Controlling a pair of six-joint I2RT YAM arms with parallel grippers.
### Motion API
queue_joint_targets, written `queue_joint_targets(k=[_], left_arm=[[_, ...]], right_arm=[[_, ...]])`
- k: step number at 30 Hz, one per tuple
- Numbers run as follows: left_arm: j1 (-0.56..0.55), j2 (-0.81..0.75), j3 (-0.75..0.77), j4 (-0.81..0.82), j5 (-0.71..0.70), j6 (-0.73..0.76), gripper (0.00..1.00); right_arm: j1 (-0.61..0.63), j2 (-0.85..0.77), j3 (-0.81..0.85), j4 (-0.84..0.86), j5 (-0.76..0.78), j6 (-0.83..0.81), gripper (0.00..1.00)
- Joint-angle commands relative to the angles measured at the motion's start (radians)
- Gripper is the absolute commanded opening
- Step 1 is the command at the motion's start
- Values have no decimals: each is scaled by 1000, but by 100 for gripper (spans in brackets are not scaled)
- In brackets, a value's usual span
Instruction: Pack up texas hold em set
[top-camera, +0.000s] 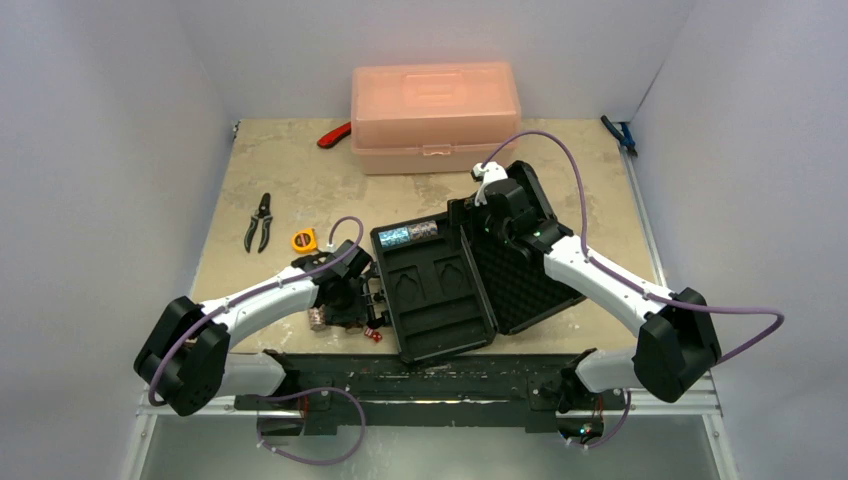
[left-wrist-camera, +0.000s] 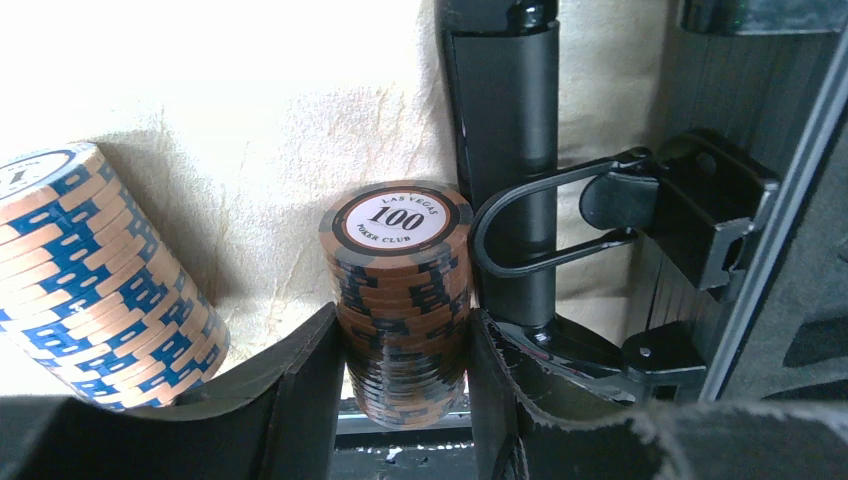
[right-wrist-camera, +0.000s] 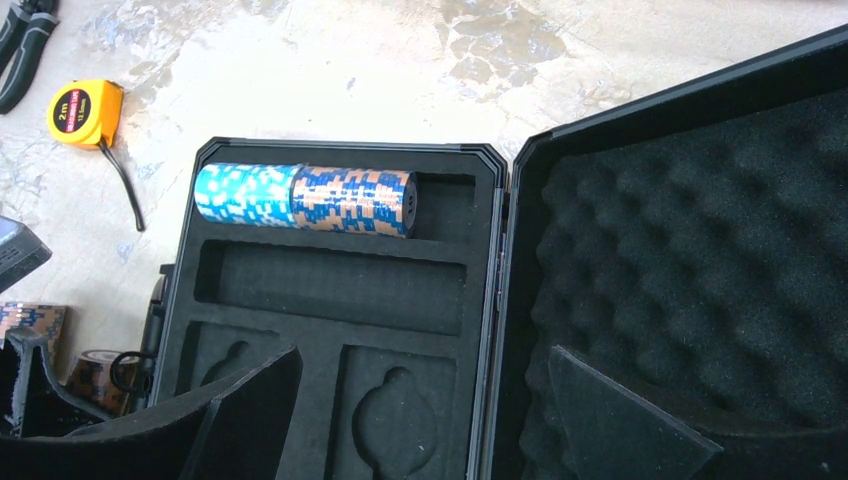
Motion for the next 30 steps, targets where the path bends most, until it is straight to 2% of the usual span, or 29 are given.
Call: queue_joint_targets(k=[1, 9, 18, 22, 30], left_arm=[[-12, -52, 13, 32, 11, 20, 0], [-12, -114, 43, 20, 29, 40, 0], [-17, -252, 55, 15, 53, 87, 0], [-16, -326, 58, 51, 96, 140, 0], [-17, -413, 105, 141, 247, 218, 0]], right_arm=[[3, -31, 35, 24, -10, -4, 99], [3, -65, 41, 26, -36, 3, 99], [3, -189, -13, 36, -54, 44, 99], [3, -260, -68, 80, -130, 77, 99], [3, -395, -215, 270, -347, 165, 99]])
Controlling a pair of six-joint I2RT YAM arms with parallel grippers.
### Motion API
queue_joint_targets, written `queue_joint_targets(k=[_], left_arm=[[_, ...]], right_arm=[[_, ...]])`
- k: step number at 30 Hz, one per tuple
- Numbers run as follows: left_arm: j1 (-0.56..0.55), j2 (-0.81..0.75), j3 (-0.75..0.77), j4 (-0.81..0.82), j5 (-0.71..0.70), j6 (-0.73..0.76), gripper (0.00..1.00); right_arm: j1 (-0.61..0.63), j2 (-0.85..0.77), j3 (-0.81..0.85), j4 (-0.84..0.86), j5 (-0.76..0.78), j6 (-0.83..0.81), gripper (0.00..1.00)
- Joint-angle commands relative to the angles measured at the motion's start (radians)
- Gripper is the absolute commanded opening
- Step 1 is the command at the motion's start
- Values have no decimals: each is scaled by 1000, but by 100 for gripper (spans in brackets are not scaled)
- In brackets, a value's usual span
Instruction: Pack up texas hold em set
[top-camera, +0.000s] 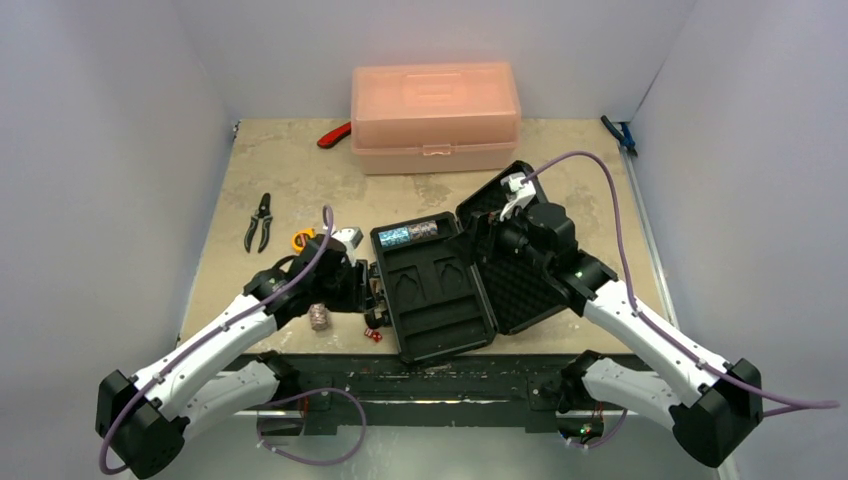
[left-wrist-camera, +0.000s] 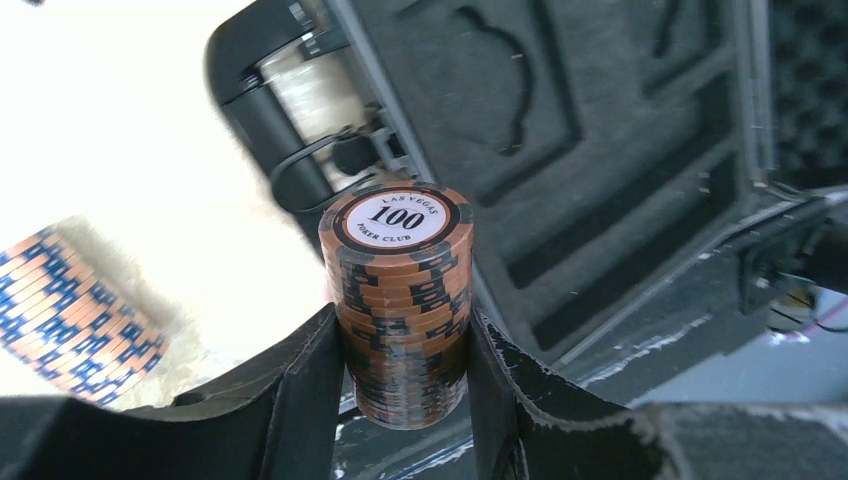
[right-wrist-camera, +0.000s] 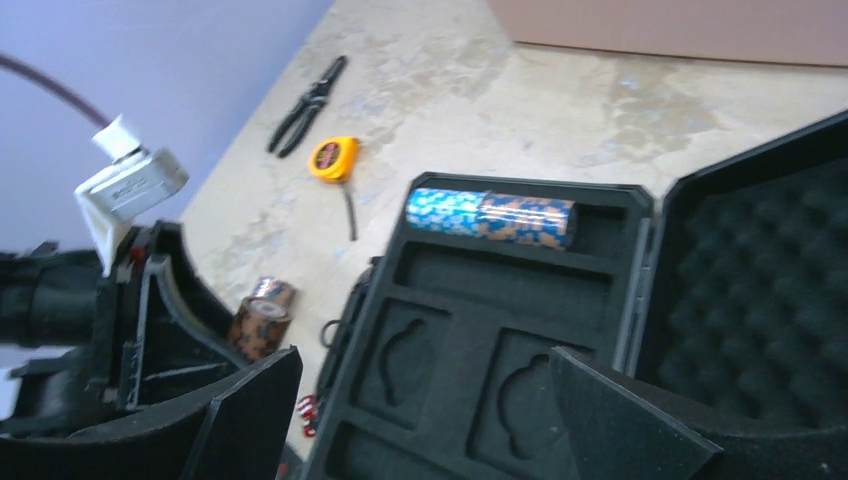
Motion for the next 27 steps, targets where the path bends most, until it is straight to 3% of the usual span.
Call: queue_joint_targets(k=[1, 16, 27], left_arm=[[-7, -66, 77, 142, 130, 66, 0], [-6, -67, 196, 315, 492, 108, 0], [-7, -55, 229, 459, 614, 87, 0]], right_arm=[[3, -64, -56, 164, -173, 64, 99], [2, -197, -167, 471, -555, 119, 98], [3, -196, -171, 623, -559, 240, 89]])
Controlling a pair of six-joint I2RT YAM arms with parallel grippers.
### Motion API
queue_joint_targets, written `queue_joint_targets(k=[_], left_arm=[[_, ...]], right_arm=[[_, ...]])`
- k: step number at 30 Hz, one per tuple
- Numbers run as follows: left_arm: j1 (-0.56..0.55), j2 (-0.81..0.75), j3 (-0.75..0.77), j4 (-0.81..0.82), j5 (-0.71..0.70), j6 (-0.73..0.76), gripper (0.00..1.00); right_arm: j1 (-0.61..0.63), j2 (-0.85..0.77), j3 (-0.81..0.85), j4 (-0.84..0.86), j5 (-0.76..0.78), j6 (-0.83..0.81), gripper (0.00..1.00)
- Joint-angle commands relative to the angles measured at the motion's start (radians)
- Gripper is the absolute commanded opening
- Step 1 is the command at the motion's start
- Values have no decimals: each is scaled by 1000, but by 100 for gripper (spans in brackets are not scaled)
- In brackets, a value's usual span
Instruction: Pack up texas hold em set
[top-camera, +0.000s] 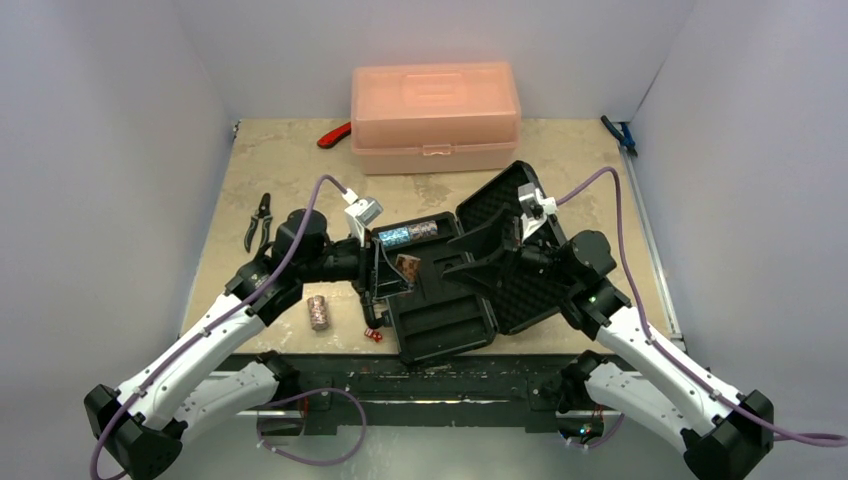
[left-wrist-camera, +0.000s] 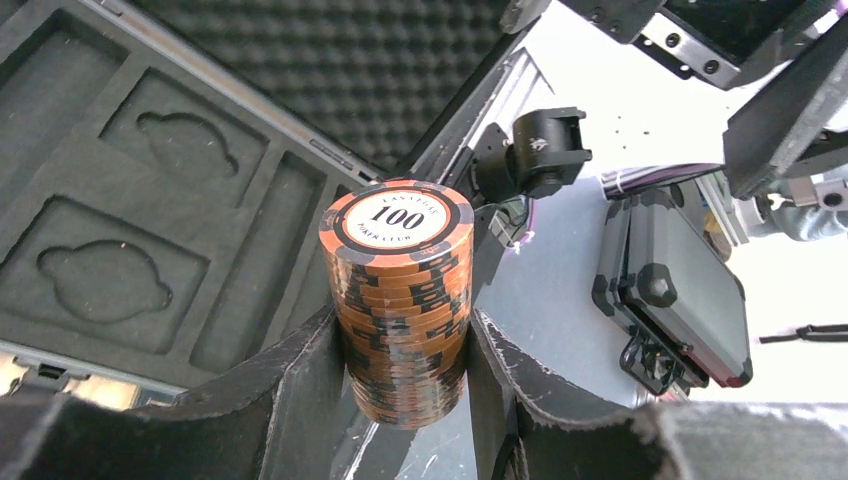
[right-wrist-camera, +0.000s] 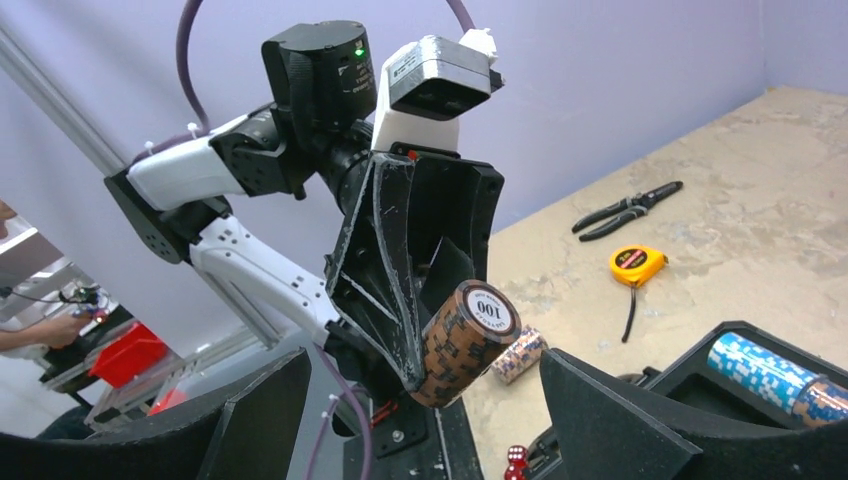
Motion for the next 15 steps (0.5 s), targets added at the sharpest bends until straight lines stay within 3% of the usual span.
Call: queue_joint_targets(k=[1, 15], left_arm=[[-7, -10, 66, 156, 85, 2, 0], [-6, 49, 92, 203, 58, 9, 0]], right_arm=[[2, 3, 8, 91, 10, 65, 88], [55, 151, 111, -40, 184, 125, 80]])
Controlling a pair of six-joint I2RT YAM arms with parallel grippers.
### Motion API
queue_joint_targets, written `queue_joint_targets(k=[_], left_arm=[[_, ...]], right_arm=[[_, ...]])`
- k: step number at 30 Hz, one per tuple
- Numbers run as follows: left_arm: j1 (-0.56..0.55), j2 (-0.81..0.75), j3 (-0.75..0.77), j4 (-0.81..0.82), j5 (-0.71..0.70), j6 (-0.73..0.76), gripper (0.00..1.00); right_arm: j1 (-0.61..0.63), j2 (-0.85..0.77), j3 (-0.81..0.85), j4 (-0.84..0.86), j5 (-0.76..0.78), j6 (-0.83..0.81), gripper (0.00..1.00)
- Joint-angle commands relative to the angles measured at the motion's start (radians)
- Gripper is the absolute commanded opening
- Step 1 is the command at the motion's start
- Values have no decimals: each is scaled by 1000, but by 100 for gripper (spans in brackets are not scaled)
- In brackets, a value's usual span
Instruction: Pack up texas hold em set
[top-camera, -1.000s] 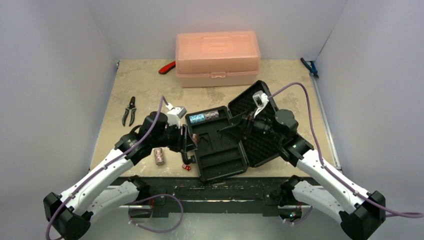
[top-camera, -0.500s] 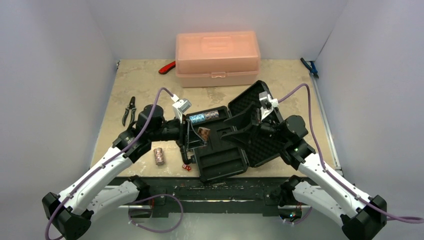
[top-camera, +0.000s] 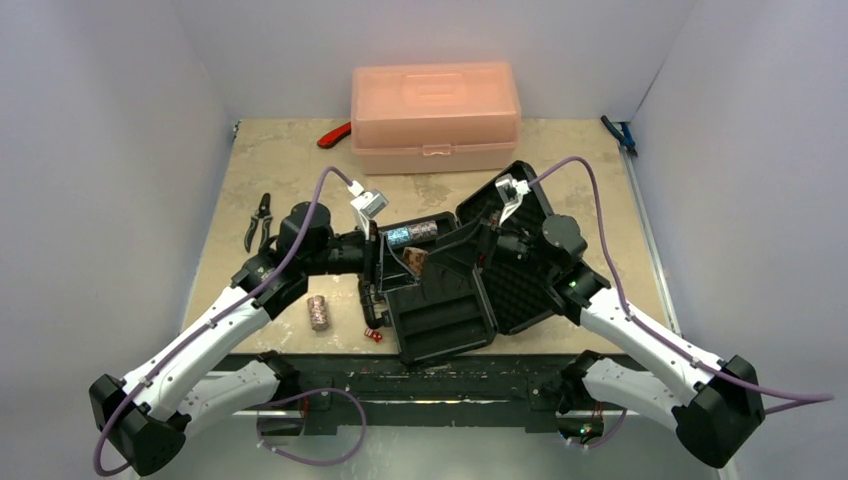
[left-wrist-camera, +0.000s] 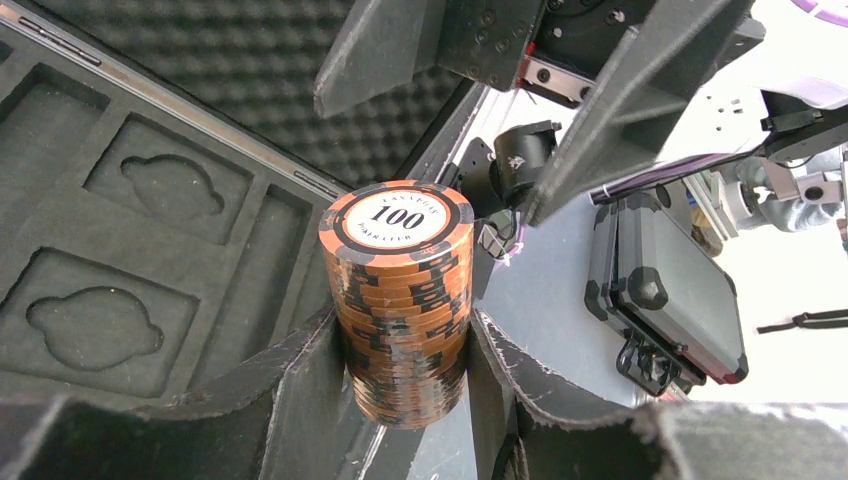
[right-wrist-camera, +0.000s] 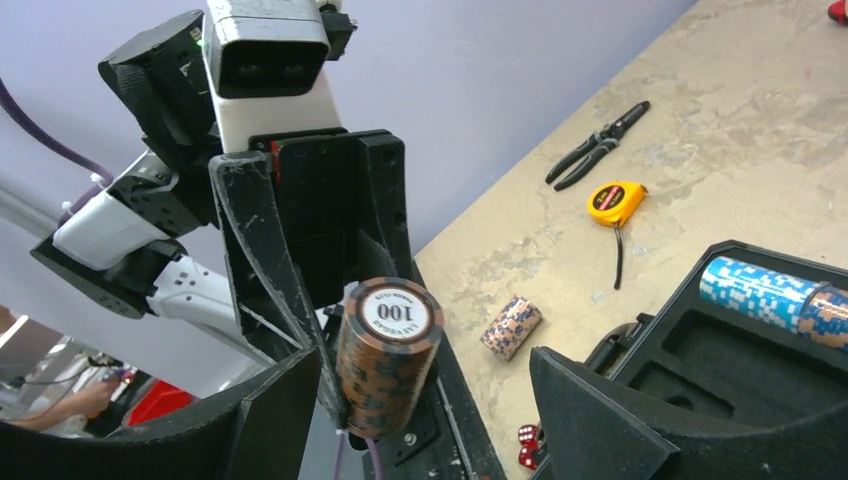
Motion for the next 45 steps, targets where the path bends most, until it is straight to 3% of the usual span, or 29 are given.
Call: queue_joint_targets(k=[1, 16, 45], left_arm=[[-3, 13, 65, 124, 9, 9, 0], [-3, 51, 84, 127, -23, 30, 0], [-12, 91, 91, 158, -88, 30, 0]], right_arm=[[48, -2, 91, -54, 107, 10, 80], [157, 65, 196, -278, 392, 41, 74], [217, 128, 234, -361, 417, 127, 53]])
